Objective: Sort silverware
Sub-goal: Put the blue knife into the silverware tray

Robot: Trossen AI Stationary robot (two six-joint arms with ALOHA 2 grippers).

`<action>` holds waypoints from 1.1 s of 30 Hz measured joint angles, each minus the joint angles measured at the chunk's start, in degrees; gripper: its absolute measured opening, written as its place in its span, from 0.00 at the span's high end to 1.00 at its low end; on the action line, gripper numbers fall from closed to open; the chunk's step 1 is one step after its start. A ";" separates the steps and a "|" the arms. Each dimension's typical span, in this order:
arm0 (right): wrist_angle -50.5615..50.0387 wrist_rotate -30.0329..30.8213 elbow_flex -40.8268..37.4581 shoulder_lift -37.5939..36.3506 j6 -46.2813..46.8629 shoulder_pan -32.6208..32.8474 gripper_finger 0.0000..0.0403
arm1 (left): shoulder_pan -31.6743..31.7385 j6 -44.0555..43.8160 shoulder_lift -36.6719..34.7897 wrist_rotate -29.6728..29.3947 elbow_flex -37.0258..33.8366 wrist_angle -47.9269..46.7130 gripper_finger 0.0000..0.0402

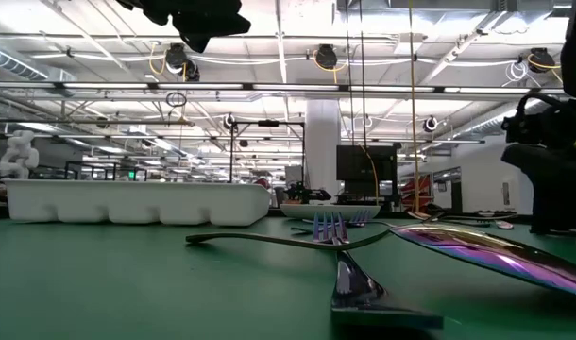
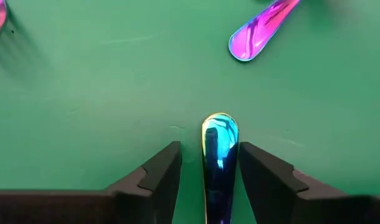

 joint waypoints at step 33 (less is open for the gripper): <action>-0.48 -0.61 -0.76 -6.94 -2.01 -0.02 0.92 | 0.00 0.13 0.00 0.00 0.00 -0.67 0.59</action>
